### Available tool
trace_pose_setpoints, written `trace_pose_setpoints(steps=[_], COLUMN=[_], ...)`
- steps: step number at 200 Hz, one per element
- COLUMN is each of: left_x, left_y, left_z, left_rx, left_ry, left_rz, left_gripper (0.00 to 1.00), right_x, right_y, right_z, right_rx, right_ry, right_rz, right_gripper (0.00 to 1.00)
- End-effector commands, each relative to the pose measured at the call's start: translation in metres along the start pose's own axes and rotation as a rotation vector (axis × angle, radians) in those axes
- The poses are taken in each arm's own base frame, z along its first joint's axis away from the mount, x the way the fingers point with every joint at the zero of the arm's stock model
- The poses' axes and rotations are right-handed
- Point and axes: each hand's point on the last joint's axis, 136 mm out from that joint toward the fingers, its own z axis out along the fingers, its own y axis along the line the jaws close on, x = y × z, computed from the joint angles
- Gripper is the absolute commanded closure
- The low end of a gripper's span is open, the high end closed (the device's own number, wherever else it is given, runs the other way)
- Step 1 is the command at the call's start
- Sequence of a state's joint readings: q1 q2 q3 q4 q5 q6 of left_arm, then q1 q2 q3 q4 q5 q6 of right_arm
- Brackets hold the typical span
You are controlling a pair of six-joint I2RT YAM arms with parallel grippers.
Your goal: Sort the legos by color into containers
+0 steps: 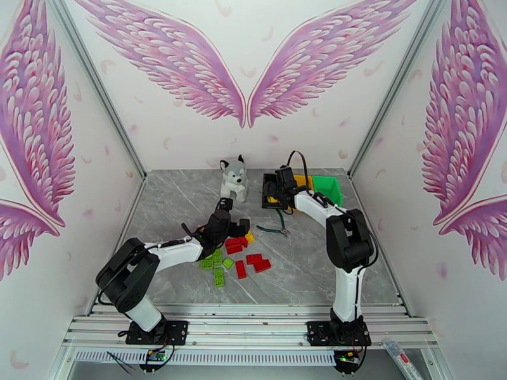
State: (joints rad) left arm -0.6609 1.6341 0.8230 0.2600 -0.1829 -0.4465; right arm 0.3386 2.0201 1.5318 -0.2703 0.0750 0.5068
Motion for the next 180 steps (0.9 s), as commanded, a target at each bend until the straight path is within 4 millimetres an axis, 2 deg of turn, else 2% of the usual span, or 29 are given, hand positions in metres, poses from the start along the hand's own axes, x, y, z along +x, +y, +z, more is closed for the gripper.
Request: trace_pose_setpoints(steps=[1, 44, 71, 92, 110, 180], left_x=[-0.001, 0.007, 0.012, 0.018, 0.024, 0.031], left_y=[0.015, 0.038, 0.049, 0.051, 0.051, 0.053], left_z=[-0.015, -0.030, -0.038, -0.039, -0.039, -0.045], left_rx=[-0.050, -0.090, -0.106, -0.102, -0.094, -0.090], left_ry=[-0.008, -0.018, -0.030, -0.028, -0.020, -0.021], left_rz=[0.007, -0.047, -0.076, -0.095, -0.112, -0.125], left_gripper=[0.01, 0.01, 0.01, 0.01, 0.01, 0.01], right_x=[0.013, 0.054, 0.088, 0.115, 0.132, 0.161], right_y=[0.013, 0.033, 0.054, 0.069, 0.074, 0.089], right_z=[-0.019, -0.046, -0.053, -0.046, -0.036, -0.008], right_rx=[-0.052, -0.099, -0.139, -0.165, -0.163, -0.161], right_ry=[0.004, 0.031, 0.091, 0.162, 0.200, 0.281], right_rz=[-0.033, -0.121, -0.197, -0.240, -0.258, -0.301], right_gripper=[0.30, 0.29, 0.26, 0.25, 0.25, 0.25])
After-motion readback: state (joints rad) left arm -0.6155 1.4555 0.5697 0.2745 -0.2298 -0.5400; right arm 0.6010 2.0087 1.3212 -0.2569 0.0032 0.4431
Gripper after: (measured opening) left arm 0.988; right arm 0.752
